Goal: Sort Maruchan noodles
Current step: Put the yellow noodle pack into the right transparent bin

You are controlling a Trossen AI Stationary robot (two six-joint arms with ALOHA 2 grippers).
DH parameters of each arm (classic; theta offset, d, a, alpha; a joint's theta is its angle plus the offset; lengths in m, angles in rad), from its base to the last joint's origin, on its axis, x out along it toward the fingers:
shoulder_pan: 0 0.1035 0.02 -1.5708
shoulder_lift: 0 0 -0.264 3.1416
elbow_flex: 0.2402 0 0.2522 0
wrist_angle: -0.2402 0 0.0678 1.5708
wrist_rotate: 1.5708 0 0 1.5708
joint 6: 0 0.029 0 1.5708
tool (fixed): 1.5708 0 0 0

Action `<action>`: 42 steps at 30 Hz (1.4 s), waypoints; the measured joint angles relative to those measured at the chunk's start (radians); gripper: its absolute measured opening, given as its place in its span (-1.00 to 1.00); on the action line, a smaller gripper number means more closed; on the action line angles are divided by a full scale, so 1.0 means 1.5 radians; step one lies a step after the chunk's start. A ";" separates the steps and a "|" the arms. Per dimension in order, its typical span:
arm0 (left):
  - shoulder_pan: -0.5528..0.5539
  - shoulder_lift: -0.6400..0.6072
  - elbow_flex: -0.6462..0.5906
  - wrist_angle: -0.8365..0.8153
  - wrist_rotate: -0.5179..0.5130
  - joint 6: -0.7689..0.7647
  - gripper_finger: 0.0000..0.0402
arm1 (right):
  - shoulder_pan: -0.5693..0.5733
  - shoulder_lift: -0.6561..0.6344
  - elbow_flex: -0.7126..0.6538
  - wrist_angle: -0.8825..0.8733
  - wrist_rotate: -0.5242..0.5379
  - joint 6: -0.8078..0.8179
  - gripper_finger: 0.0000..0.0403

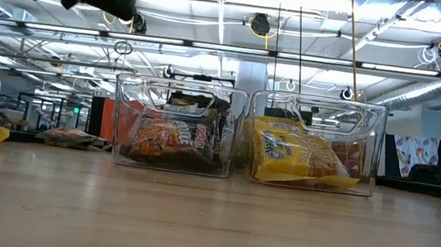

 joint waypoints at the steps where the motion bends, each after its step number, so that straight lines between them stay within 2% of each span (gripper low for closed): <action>1: -0.009 -0.009 0.000 -0.012 0.000 -0.004 -0.70 | -0.002 0.004 0.000 0.016 -0.001 0.000 -1.00; 12: -0.094 -0.071 0.000 -0.065 0.000 -0.022 -0.70 | -0.046 0.080 0.000 0.132 -0.106 -0.004 -1.00; 21: -0.175 -0.142 0.000 -0.120 0.012 -0.053 -0.70 | -0.074 0.175 0.001 0.328 -0.226 -0.019 -1.00; 23: -0.196 -0.156 0.000 -0.147 0.050 -0.065 -0.70 | -0.073 0.190 0.001 0.333 -0.228 -0.026 -1.00; 26: -0.228 -0.173 0.000 -0.187 0.143 -0.096 -0.70 | -0.067 0.200 0.001 0.332 -0.228 -0.038 -1.00; 36: -0.341 -0.176 0.000 -0.292 0.407 -0.253 -0.70 | -0.044 0.187 0.001 0.334 -0.227 -0.035 -1.00; 39: -0.375 -0.176 0.000 -0.292 0.449 -0.300 -0.70 | -0.040 0.185 0.001 0.335 -0.226 -0.035 -1.00; 42: -0.407 -0.168 0.000 -0.292 0.461 -0.338 -0.70 | -0.040 0.186 0.001 0.333 -0.226 -0.034 -1.00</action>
